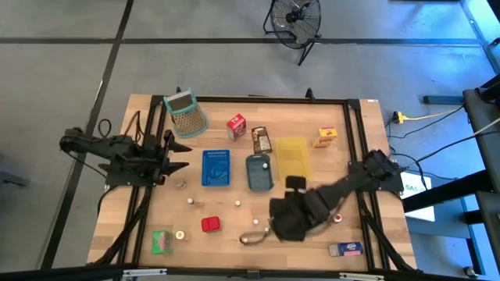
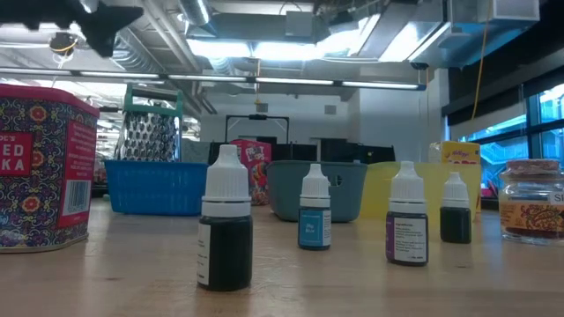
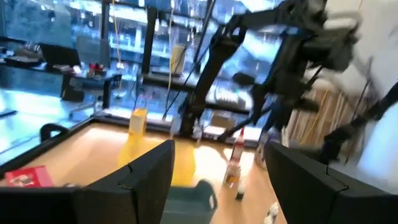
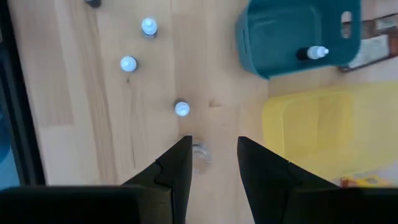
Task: Pick & Place Kitchen Items
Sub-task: Put the orange seasoning pack into the blue bin
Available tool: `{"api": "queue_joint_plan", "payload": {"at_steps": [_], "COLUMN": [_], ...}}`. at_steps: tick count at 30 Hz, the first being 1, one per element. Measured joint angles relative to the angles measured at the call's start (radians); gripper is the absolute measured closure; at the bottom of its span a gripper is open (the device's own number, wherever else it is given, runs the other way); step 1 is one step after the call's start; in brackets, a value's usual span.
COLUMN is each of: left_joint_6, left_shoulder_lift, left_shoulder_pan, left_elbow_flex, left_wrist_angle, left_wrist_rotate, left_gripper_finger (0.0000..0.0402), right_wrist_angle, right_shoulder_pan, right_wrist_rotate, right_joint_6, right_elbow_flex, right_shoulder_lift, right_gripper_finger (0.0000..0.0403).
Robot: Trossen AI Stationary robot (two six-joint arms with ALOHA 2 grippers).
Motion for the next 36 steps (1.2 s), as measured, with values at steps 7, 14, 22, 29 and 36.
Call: {"api": "queue_joint_plan", "payload": {"at_steps": [7,14,22,29,36], "left_joint_6": [0.092,0.164,0.387,0.633,0.926], "left_shoulder_lift": [0.329,0.668,1.034,1.299,1.46], "left_shoulder_pan": [0.02,0.154,0.338,0.466,0.571], "left_elbow_flex": [0.28,0.654,1.026,1.226,1.293], "left_wrist_angle": [-0.172,-0.537,-0.706,-0.816,-0.876], "left_wrist_rotate": [-0.021,0.128,0.38,0.392,0.596], "left_gripper_finger": [0.0155,0.0158,0.0158,0.0158,0.0158], "right_wrist_angle": [-0.003,-0.002,0.002,0.055,0.085], "right_shoulder_pan": [0.144,0.21,0.211,0.256,0.316], "right_wrist_rotate": [0.268,0.46,0.513,0.513,0.532], "right_joint_6": [0.289,0.38,0.404,0.448,0.492], "right_elbow_flex": [-0.056,-0.096,-0.099,-0.099,-0.094], "right_shoulder_lift": [-0.001,-0.001,-0.001,-0.001,-0.001], "right_gripper_finger": [0.0272,0.0272,0.0272,0.0272,0.0272]}}
